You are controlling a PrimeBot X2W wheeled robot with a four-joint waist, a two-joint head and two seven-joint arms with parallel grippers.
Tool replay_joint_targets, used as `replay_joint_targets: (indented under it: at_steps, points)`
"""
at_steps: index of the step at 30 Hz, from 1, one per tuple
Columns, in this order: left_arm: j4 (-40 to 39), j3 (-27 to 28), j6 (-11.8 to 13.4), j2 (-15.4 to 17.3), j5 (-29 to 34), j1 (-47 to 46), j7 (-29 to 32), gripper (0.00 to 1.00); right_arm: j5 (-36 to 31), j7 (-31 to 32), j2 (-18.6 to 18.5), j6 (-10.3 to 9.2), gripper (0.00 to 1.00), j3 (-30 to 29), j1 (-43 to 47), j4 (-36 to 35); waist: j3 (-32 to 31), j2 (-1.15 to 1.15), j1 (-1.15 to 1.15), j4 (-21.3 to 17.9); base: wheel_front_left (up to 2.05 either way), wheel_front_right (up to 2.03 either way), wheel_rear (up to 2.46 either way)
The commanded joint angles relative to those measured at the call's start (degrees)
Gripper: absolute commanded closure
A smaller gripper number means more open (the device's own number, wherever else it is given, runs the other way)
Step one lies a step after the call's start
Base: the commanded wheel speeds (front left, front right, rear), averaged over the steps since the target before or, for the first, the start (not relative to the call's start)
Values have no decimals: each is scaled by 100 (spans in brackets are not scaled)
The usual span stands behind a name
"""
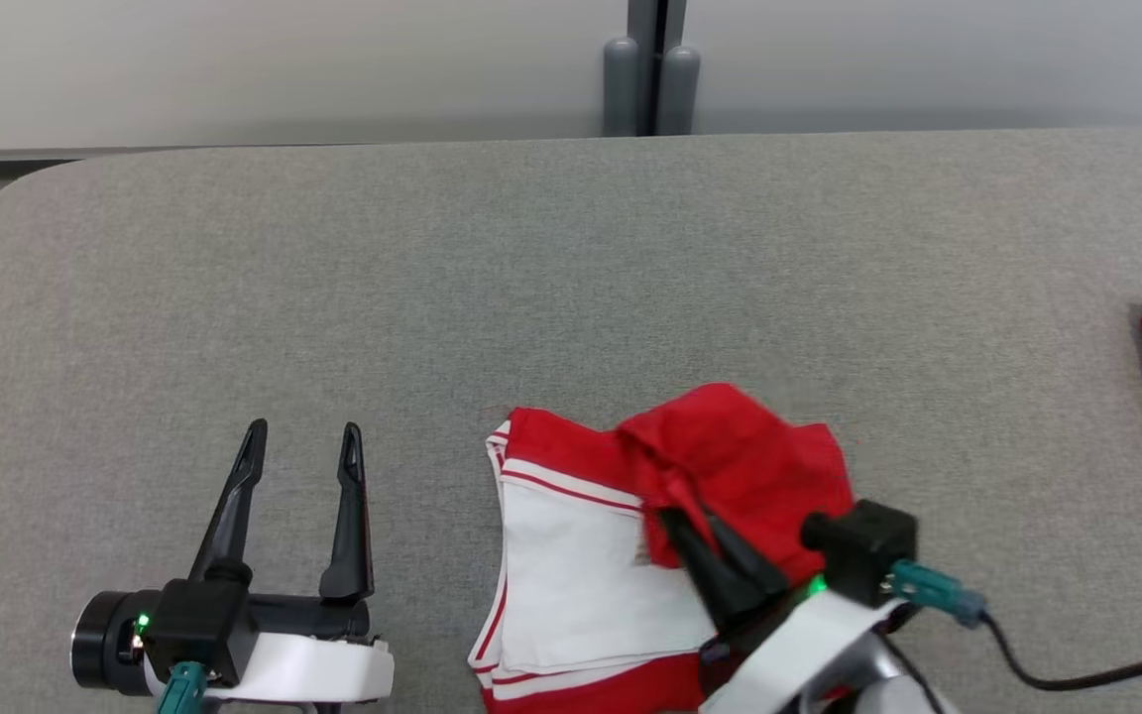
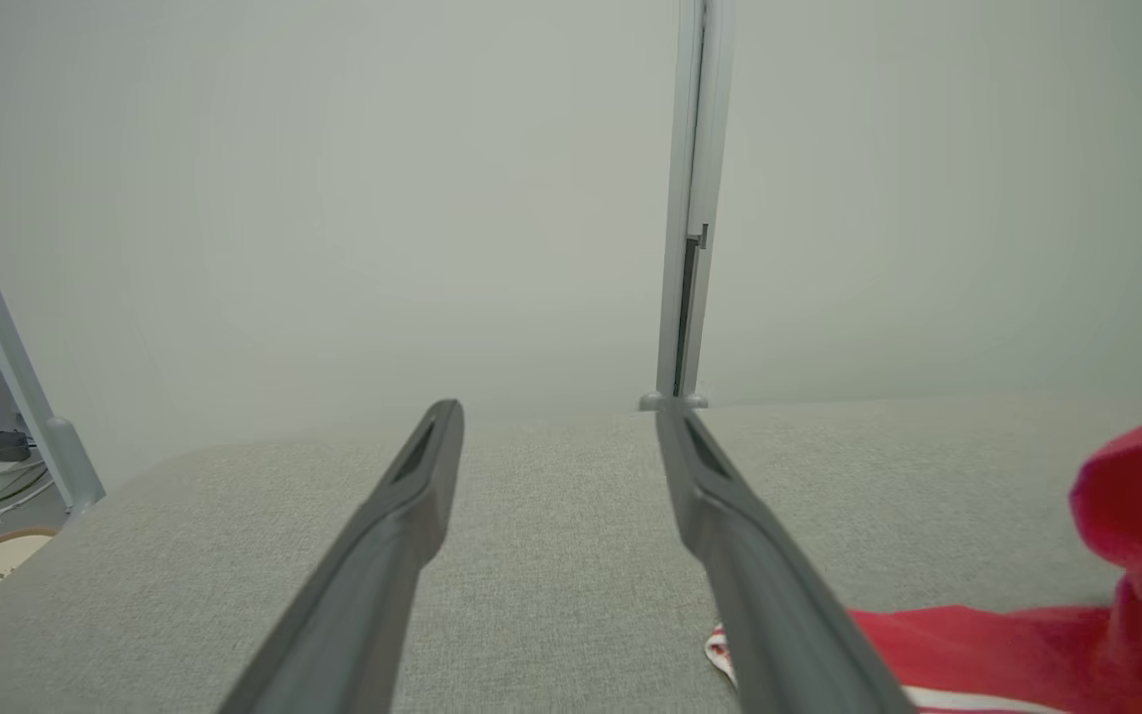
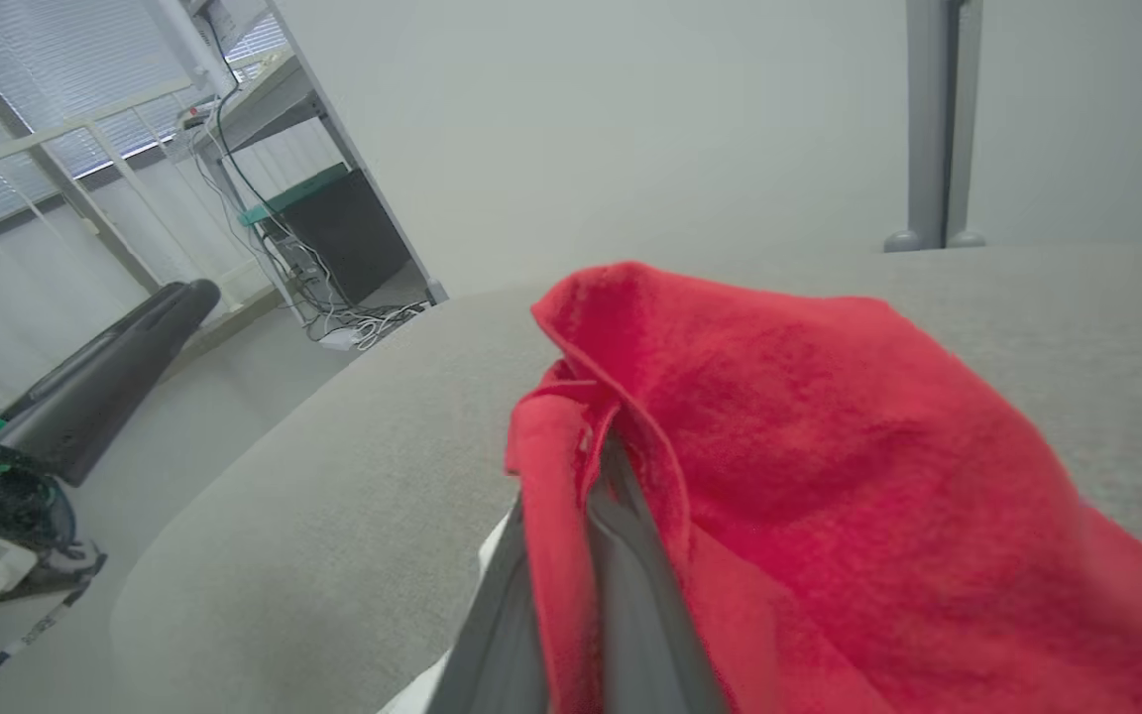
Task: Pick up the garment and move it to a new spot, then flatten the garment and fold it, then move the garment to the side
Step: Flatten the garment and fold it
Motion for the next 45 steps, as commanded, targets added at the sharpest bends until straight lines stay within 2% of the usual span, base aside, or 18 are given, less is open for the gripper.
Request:
replay_joint_targets:
  at_steps: [1,4,8,9,10,11,12,16,19,23,25,28,33,36,39,45]
  points:
    - [17,-14,-33,-8,47,-144,-22,0,92,-53,60,-11,100,281,-164,179,112,0,0,163,0,0,0]
    - [45,-71,-65,-45,49,-202,-21,0,276,-181,185,-11,100,756,-410,615,238,0,0,327,0,0,0]
    - [62,-117,-100,-78,77,-314,-15,0,466,-395,255,-11,100,1112,-663,1185,396,0,0,477,0,0,0]
    - [64,-108,-104,-82,77,-330,-15,0,509,-449,259,-11,91,1177,-722,1293,429,0,0,489,0,0,0]
    - [64,-97,-105,-88,81,-355,-15,0,518,-475,263,-11,57,1243,-783,1410,459,0,0,490,0,0,0]
    - [77,-85,-108,-98,84,-373,-15,0,583,-510,268,-10,13,1293,-813,1512,469,0,0,492,0,0,0]
    - [81,-71,-102,-102,86,-382,-15,0,604,-560,268,-10,0,1338,-870,1581,480,0,0,490,0,0,0]
    - [123,-3,-108,-114,102,-410,-15,0,665,-857,251,-8,0,1626,-1079,1571,494,0,0,436,0,0,0]
    - [143,55,-109,-121,110,-426,-15,0,725,-1191,119,-8,0,1828,-1209,1233,452,0,0,354,0,0,0]
    - [158,110,-115,-123,132,-402,-15,0,801,-1445,-92,-8,0,1737,-1219,803,396,0,0,260,0,0,0]
    - [161,149,-126,-122,144,-366,-15,0,755,-1550,-255,-8,0,1438,-1142,541,350,0,0,190,0,0,0]
    - [154,195,-131,-111,166,-289,-15,0,515,-1627,-488,-8,0,647,-935,311,294,0,0,73,0,0,0]
    - [187,309,-144,-49,161,-199,-15,0,51,-1632,-788,-8,0,-854,-430,194,207,0,0,-140,0,0,0]
    - [231,366,-153,-12,141,-91,-15,0,-173,-1549,-919,-8,0,-1506,-83,156,133,0,0,-239,0,0,0]
    - [265,416,-162,32,111,-56,-15,0,-315,-1462,-980,-8,0,-1942,260,135,54,0,0,-297,0,0,0]
    - [307,444,-166,103,52,116,-15,0,-460,-1318,-924,-8,0,-2224,630,-38,-67,0,0,-369,0,0,0]
